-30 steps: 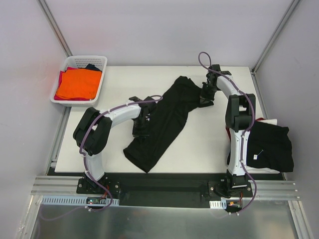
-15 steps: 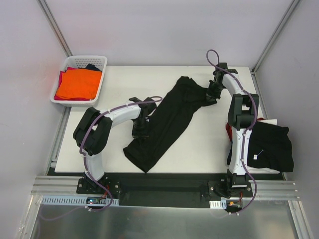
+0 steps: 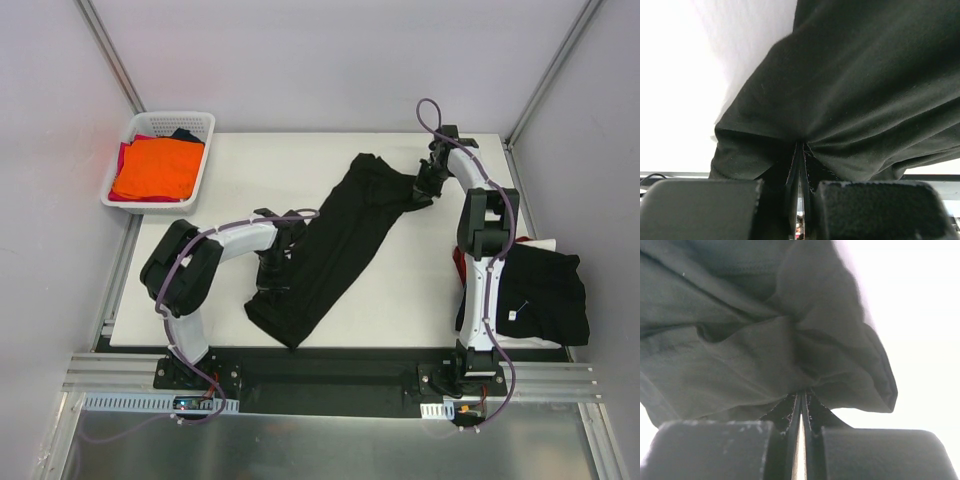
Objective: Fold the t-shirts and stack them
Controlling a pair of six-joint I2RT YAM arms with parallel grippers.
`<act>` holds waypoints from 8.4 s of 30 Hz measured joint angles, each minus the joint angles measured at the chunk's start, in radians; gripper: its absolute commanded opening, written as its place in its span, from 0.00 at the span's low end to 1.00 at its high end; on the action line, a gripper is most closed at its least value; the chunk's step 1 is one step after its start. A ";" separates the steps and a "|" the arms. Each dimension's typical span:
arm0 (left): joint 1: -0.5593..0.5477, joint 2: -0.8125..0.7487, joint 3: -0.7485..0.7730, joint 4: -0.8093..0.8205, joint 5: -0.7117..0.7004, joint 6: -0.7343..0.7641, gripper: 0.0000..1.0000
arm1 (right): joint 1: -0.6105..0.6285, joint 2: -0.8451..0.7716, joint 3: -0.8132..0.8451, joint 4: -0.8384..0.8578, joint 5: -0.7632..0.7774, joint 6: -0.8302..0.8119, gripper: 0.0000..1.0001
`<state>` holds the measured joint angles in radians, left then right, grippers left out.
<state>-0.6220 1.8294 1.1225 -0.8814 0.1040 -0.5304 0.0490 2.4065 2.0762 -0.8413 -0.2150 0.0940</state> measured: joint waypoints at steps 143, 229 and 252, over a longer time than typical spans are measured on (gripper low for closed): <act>0.375 -0.261 0.454 -0.268 -0.533 -0.115 0.13 | 1.087 -0.531 -0.806 0.132 0.201 0.072 0.01; 0.372 -0.120 0.451 -0.148 -0.154 -0.030 0.09 | 0.425 -0.162 -0.151 -0.029 0.057 -0.082 0.01; 0.372 -0.020 0.516 -0.164 -0.133 -0.022 0.09 | 0.503 -0.440 -0.494 -0.008 0.029 -0.039 0.01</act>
<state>-0.2501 1.8091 1.6382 -1.0454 -0.0292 -0.5526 0.5522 1.9663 1.5826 -0.8497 -0.1864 0.0551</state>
